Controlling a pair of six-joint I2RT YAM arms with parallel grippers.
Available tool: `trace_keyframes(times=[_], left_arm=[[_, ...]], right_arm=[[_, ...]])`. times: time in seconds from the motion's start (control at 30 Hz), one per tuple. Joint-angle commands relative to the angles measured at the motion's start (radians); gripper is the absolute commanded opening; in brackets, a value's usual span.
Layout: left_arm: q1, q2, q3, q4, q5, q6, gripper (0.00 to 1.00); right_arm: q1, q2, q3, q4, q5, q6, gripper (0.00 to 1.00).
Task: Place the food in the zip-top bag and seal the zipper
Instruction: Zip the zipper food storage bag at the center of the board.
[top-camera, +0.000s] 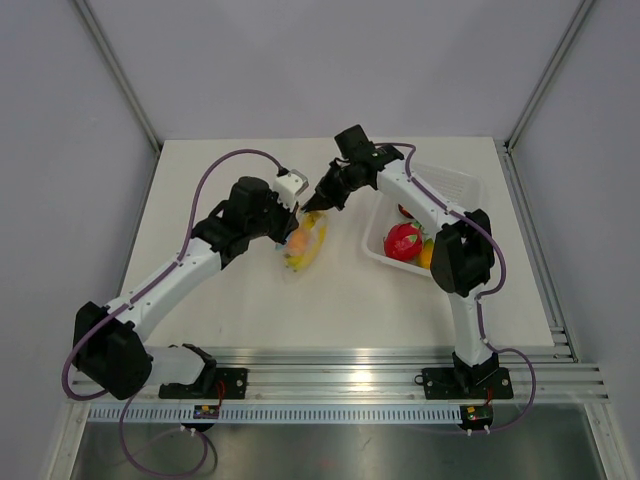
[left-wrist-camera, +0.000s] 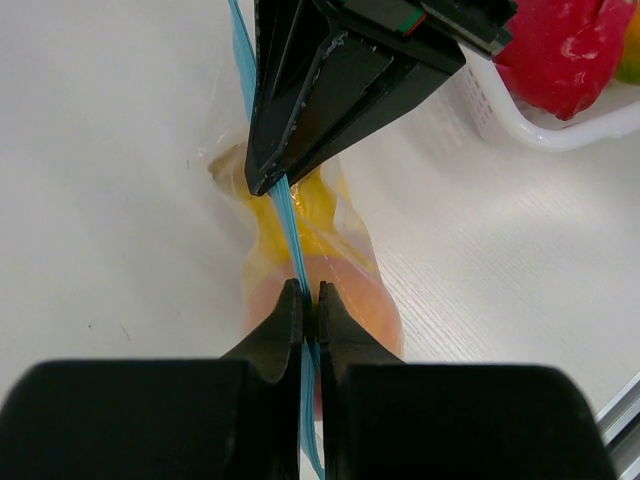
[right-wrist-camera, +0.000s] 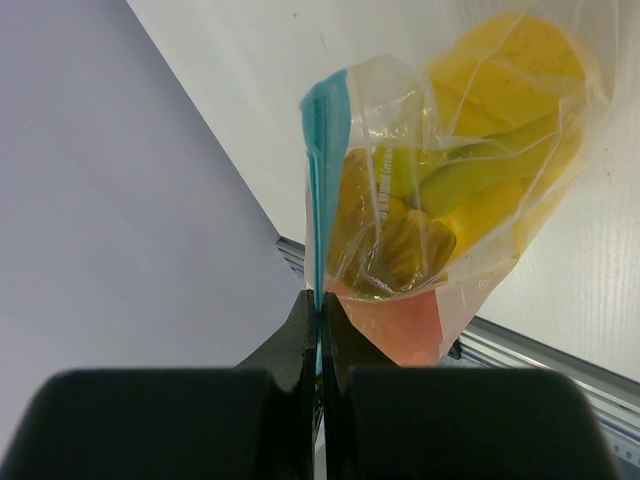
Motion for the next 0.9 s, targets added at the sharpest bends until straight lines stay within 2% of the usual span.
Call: trace_keyframes(times=[0.0, 0.6, 0.87], left_arm=[[-0.008, -0.064, -0.027, -0.204, 0.043, -0.045, 0.00], [-0.008, -0.037, -0.033, -0.204, 0.058, -0.089, 0.00], [-0.008, -0.024, -0.025, -0.197, 0.076, -0.173, 0.00]], right_arm=[[-0.138, 0.016, 0.059, 0.189, 0.225, 0.017, 0.00], [-0.161, -0.005, 0.024, 0.234, 0.213, 0.023, 0.00], [-0.161, -0.004, 0.060, 0.188, 0.306, -0.030, 0.00]])
